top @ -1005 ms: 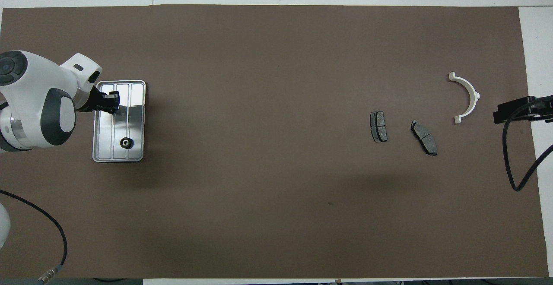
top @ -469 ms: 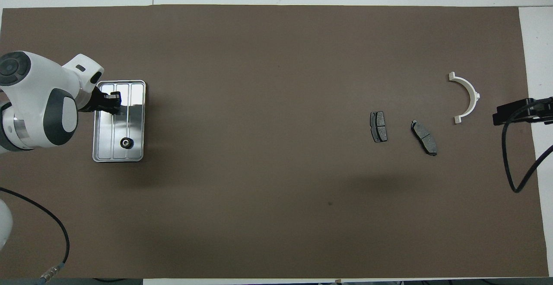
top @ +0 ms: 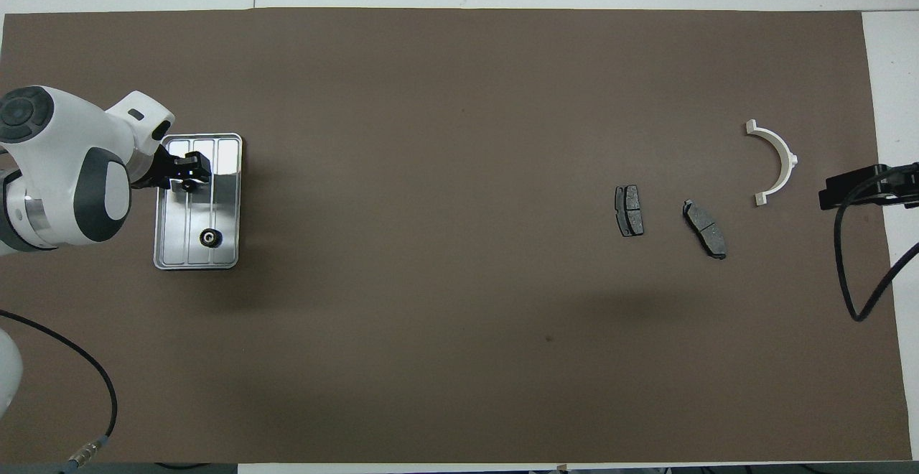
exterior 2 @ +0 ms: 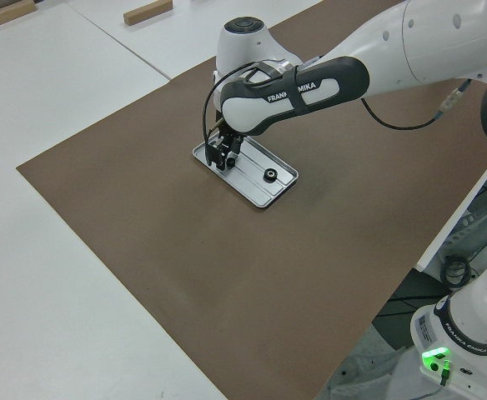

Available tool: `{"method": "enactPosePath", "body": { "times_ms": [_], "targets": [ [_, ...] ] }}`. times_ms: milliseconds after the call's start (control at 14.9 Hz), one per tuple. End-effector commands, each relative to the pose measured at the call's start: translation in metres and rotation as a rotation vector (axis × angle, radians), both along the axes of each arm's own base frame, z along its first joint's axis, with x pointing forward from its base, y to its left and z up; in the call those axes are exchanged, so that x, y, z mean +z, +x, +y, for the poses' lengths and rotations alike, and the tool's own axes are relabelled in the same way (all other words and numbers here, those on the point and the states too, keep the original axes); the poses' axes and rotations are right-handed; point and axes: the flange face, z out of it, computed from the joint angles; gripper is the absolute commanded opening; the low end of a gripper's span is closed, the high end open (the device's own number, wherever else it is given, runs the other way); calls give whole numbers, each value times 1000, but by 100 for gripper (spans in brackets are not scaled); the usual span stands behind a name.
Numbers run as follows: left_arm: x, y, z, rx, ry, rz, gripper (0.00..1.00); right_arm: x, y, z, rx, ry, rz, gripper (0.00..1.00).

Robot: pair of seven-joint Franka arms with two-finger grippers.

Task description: Pick bearing gear from pile to tray

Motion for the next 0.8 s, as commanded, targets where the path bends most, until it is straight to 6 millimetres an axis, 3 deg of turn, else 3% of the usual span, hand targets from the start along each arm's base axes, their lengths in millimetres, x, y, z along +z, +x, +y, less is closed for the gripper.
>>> {"method": "enactPosePath", "body": {
  "times_ms": [0, 67, 335, 536, 670, 737],
  "targets": [
    [19, 5, 3, -17, 12, 32, 68, 4, -9, -1, 16, 7, -19, 100],
    [28, 4, 3, -16, 12, 38, 68, 3, -9, 0, 19, 8, -18, 100],
    [97, -13, 3, -12, 12, 29, 72, 0, -9, -1, 19, 7, -11, 100],
    [146, -34, 3, -11, 9, 47, 82, 1, -10, -2, 19, 9, -13, 100],
    [175, -44, -3, -17, 8, 71, 99, 0, -9, -1, 19, 9, -12, 100],
    [193, -47, -6, -18, 4, 90, 100, 0, -9, -1, 19, 9, -12, 100]
  ]
}}
